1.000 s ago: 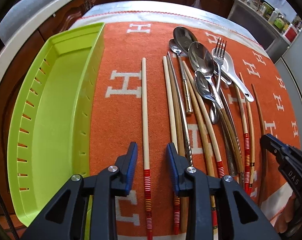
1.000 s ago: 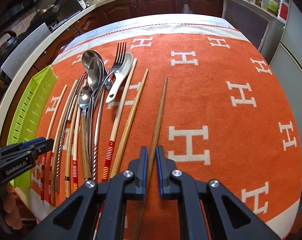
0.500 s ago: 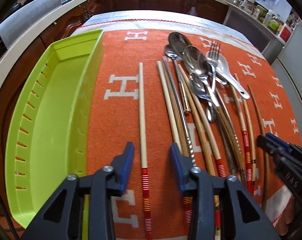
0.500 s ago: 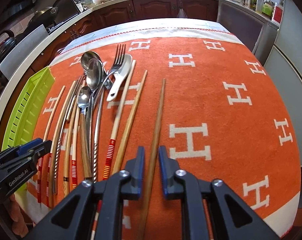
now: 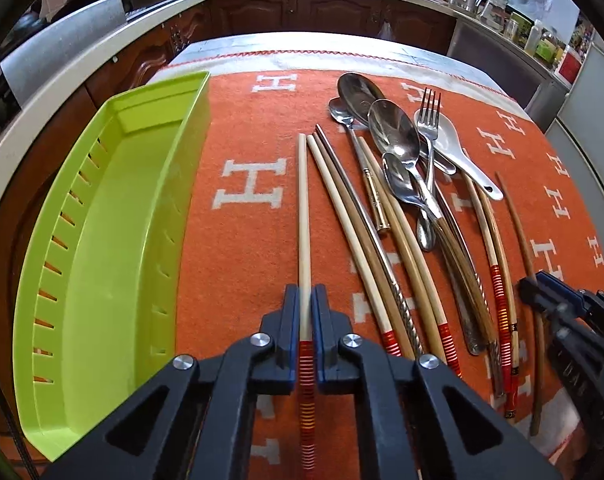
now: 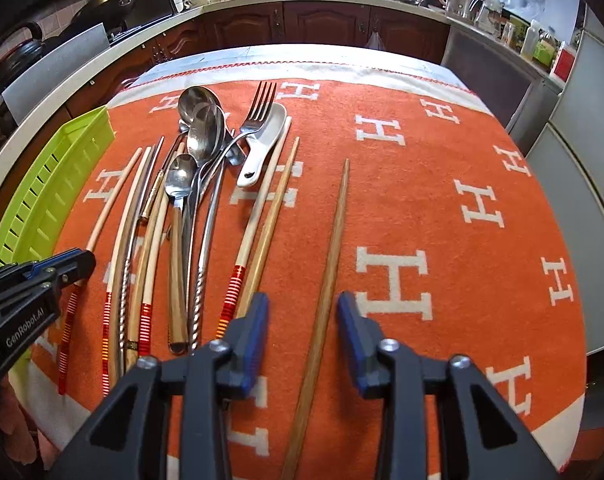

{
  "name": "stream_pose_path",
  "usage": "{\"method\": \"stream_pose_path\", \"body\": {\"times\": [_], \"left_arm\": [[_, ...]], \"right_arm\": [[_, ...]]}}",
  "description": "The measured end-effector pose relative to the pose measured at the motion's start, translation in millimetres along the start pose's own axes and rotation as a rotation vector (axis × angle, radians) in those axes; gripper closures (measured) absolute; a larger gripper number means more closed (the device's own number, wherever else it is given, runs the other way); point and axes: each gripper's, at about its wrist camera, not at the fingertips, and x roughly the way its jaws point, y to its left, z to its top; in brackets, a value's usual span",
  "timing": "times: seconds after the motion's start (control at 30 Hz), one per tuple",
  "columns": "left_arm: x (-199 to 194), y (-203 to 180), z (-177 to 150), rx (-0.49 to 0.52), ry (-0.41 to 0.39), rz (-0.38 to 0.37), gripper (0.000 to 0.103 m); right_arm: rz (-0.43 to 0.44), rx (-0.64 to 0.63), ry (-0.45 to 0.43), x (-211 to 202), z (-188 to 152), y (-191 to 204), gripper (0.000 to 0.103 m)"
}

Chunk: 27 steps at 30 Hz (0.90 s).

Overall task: Organize utensils
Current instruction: 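Carry the chopsticks into the green tray and open both tools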

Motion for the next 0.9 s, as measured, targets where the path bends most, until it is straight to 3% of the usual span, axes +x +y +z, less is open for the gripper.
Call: {"method": "stream_pose_path", "body": {"times": [0.27, 0.4, 0.5, 0.73, 0.8, 0.9], "left_arm": [[-10.5, 9.4, 4.6, -0.048, 0.022, -0.083, 0.100], [-40.3, 12.4, 8.6, -0.044, -0.026, -0.125, 0.100], [-65.4, 23.9, 16.0, -0.053, -0.072, -0.145, 0.100], [-105.7, 96.3, 34.2, -0.138, -0.181, -0.084, 0.100], [-99.6, 119.1, 36.1, -0.176, -0.164, -0.078, 0.100], [-76.4, 147.3, 34.7, -0.233, -0.105, -0.103, 0.100]], "right_arm": [[0.077, 0.146, 0.036, -4.6, 1.3, -22.3, 0.097], [0.098, 0.198, 0.002, -23.3, 5.0, -28.7, 0.097], [0.166, 0.209, -0.024, -43.0, 13.3, -24.5, 0.097], [0.389, 0.117, -0.005, -71.4, 53.0, 34.3, 0.097], [0.466, 0.114, 0.023, -66.9, 66.8, 62.6, 0.097], [0.516, 0.112, 0.037, -55.2, 80.3, 97.9, 0.097]]}}
